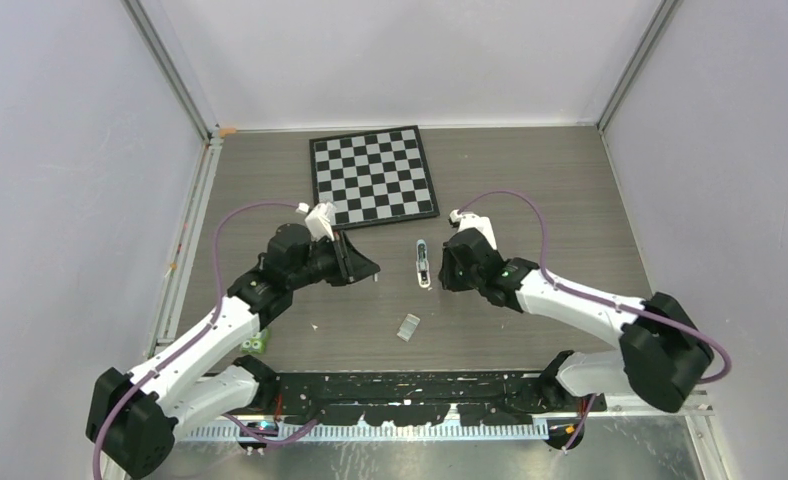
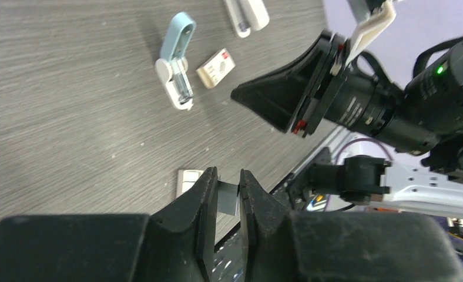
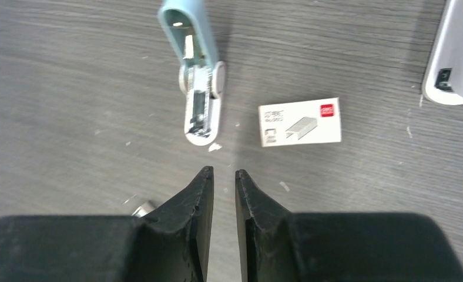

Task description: Load the staples into the stapler

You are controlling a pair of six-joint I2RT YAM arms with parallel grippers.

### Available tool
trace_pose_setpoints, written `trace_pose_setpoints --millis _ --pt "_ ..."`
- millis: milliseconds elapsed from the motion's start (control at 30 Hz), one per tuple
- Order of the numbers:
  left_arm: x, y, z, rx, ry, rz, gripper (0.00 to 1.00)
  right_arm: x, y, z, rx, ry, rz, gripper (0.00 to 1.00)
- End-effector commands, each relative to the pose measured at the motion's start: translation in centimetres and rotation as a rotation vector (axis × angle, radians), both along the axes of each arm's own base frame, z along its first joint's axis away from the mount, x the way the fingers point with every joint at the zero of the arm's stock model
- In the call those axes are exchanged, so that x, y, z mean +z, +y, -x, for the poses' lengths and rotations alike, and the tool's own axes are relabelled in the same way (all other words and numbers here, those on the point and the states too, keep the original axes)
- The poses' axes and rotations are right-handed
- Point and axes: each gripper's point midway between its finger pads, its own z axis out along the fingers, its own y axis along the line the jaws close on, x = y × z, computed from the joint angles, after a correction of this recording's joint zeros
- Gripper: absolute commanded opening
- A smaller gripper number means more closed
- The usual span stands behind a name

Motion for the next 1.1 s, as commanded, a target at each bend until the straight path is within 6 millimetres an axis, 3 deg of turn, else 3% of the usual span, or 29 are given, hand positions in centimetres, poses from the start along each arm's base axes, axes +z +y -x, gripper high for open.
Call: trace_pose_setpoints --millis 0,300,733,1067 --pt "-1.2 0.4 -0.4 0.010 0.011 -0.104 0.18 0.6 0.4 -3.2 -0.030 -0.063 0.019 0.25" --pt "-2.6 0.4 -1.1 0.031 0.049 -0.159 0.17 -1.6 2.0 -4.9 -0.003 -0.021 0.046 0.24" --pt "-3.6 -0.1 -1.7 0.036 0.077 -0.178 0.17 -4.1 2.1 -5.0 -0.002 0.026 0.081 0.24" --pt "-4.4 -0.6 -2.1 0.037 0.089 -0.189 0.17 -4.7 4.1 -4.5 0.021 0.057 -0.002 0.24"
